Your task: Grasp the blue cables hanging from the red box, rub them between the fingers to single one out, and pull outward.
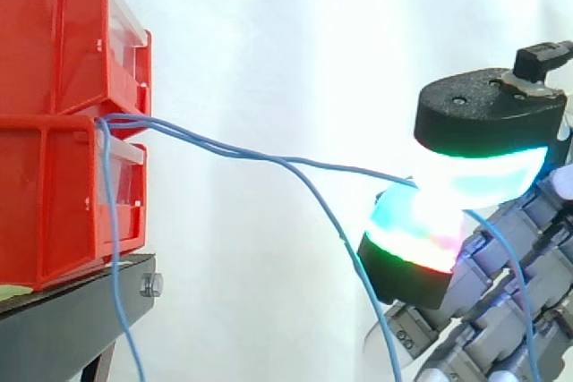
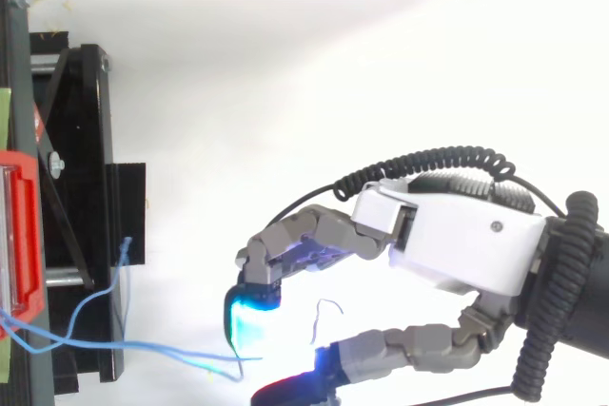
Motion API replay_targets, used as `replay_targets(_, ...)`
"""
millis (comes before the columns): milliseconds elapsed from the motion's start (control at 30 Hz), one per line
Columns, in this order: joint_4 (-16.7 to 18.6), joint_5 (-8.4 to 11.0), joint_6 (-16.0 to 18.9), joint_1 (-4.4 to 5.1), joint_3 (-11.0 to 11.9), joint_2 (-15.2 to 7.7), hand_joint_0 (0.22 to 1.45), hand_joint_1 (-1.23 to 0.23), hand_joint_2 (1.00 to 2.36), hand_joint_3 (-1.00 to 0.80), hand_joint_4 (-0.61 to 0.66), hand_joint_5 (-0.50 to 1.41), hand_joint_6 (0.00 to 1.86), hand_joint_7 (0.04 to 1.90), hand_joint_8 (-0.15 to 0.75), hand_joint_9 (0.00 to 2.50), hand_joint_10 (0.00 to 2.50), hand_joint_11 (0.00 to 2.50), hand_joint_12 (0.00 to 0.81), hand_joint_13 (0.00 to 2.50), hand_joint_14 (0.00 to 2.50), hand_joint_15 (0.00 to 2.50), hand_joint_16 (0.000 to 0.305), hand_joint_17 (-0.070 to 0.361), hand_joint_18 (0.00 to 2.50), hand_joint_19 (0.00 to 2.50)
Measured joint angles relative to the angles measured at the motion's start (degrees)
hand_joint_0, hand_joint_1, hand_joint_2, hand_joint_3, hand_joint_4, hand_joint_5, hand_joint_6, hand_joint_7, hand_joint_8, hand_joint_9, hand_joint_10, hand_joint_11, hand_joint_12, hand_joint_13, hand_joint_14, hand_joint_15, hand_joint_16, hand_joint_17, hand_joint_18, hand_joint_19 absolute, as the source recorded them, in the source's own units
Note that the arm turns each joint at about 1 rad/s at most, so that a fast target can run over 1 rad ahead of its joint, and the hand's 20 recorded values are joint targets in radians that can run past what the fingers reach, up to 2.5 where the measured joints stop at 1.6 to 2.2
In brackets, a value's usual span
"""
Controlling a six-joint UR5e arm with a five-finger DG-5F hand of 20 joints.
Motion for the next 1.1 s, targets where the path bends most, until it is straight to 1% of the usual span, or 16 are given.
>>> replay_targets(233,-6.6,0.12,6.8,-0.29,0.0,0.4,0.60,-0.79,1.01,-0.16,-0.07,-0.10,0.90,1.09,0.277,0.56,0.00,0.04,0.411,0.60,0.01,0.21,0.055,0.124,0.64,0.27)
replay_targets(367,-11.6,1.17,11.9,-0.44,0.0,0.8,0.60,-0.79,1.01,-0.17,-0.07,-0.10,0.90,1.09,0.277,0.58,0.00,0.06,0.408,0.61,0.01,0.23,0.054,0.122,0.64,0.28)
replay_targets(467,-15.7,3.49,15.6,-0.45,0.0,1.0,0.60,-0.79,1.01,-0.16,-0.07,-0.10,0.90,1.09,0.274,0.59,0.00,0.08,0.406,0.62,0.01,0.24,0.054,0.121,0.65,0.29)
replay_targets(500,-17.3,4.64,16.9,-0.45,0.0,1.1,0.60,-0.79,1.01,-0.16,-0.07,-0.10,0.90,1.09,0.274,0.60,0.00,0.08,0.406,0.63,0.01,0.25,0.054,0.121,0.65,0.29)
replay_targets(533,-18.1,5.23,17.5,-0.45,-0.1,1.1,0.60,-0.79,1.01,-0.16,-0.07,-0.10,0.90,1.09,0.277,0.61,0.00,0.09,0.407,0.63,0.01,0.25,0.054,0.121,0.65,0.29)
replay_targets(567,-19.2,6.34,18.6,-0.42,-0.1,1.1,0.60,-0.79,1.01,-0.16,-0.07,-0.10,0.90,1.09,0.275,0.61,0.00,0.09,0.404,0.63,0.01,0.25,0.053,0.120,0.65,0.30)
replay_targets(633,-20.3,8.06,19.8,-0.29,-0.7,1.1,0.61,-0.79,1.01,-0.16,-0.07,-0.10,0.90,1.09,0.275,0.62,0.00,0.10,0.401,0.64,0.01,0.26,0.053,0.120,0.66,0.30)
replay_targets(700,-19.9,9.24,20.3,-0.11,-1.8,1.1,0.61,-0.79,1.01,-0.16,-0.07,-0.10,0.90,1.09,0.276,0.63,0.00,0.11,0.400,0.64,0.01,0.27,0.053,0.119,0.66,0.31)
replay_targets(733,-19.1,9.81,20.5,0.03,-2.8,1.1,0.61,-0.79,1.01,-0.16,-0.07,-0.10,0.90,1.10,0.275,0.63,0.00,0.11,0.400,0.65,0.01,0.27,0.053,0.119,0.66,0.31)
replay_targets(800,-17.1,10.33,20.5,0.22,-4.4,1.1,0.61,-0.80,1.01,-0.16,-0.07,-0.10,0.90,1.09,0.276,0.63,0.00,0.11,0.400,0.65,0.01,0.27,0.053,0.119,0.66,0.31)
replay_targets(933,-11.3,10.74,20.2,0.42,-7.7,1.1,0.61,-0.80,1.01,-0.16,-0.07,-0.10,0.90,1.09,0.272,0.64,0.00,0.13,0.392,0.66,0.01,0.29,0.053,0.119,0.66,0.33)
replay_targets(1033,-6.8,10.80,19.8,0.44,-8.9,1.1,0.61,-0.80,1.01,-0.16,-0.07,-0.10,0.90,1.09,0.272,0.64,0.00,0.13,0.390,0.66,0.01,0.30,0.053,0.118,0.67,0.33)
replay_targets(1100,-4.0,10.76,19.4,0.45,-9.2,1.1,0.61,-0.80,1.01,-0.16,-0.07,-0.10,0.90,1.09,0.273,0.64,0.00,0.13,0.390,0.66,0.01,0.30,0.052,0.118,0.67,0.33)
